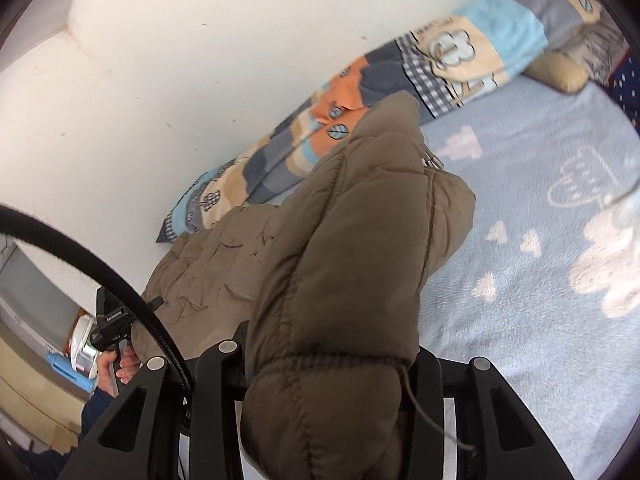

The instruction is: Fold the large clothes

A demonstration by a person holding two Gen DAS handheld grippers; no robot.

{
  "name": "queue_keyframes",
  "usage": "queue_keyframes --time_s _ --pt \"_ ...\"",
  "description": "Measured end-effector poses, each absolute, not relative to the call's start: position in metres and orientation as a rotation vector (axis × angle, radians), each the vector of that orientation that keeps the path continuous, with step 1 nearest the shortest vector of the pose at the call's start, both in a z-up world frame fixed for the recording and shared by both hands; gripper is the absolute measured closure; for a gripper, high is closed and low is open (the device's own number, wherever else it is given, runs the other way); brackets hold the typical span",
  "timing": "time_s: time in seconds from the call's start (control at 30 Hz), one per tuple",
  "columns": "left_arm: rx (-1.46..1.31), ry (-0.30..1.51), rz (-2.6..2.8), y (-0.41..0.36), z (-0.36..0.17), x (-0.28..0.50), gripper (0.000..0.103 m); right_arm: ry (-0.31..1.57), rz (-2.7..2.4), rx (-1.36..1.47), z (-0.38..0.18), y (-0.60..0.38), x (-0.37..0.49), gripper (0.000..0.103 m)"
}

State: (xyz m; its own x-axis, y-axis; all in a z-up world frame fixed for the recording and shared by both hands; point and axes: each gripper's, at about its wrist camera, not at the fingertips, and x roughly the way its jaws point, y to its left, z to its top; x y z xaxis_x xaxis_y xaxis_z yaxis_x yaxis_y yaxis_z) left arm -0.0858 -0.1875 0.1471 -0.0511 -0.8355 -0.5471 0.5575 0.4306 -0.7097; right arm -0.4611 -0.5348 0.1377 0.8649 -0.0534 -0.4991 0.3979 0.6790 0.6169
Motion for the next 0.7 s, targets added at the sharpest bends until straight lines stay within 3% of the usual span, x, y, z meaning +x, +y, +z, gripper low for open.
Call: queue_keyframes --time_s 0.27,0.5,0.6,0.7 --pt "-0.304 1.196 -1.133 -0.166 0.118 -0.116 0.065 0.509 -0.276 0.745 0.148 -0.483 -0.503 0.059" --pt "-0.294 1.271 -1.044 -0.144 0.076 -0.14 0.063 0.588 -0.332 0.789 0.112 -0.463 -0.527 0.06" --pt "-0.293 1.32 -0.991 -0.139 0.052 -0.139 0.057 0.654 -0.368 0.833 0.085 -0.464 -0.53 0.059" --pt "-0.316 1.342 -0.947 -0.136 0.036 -0.134 0.04 0.703 -0.402 0.887 0.059 -0.467 -0.531 0.053"
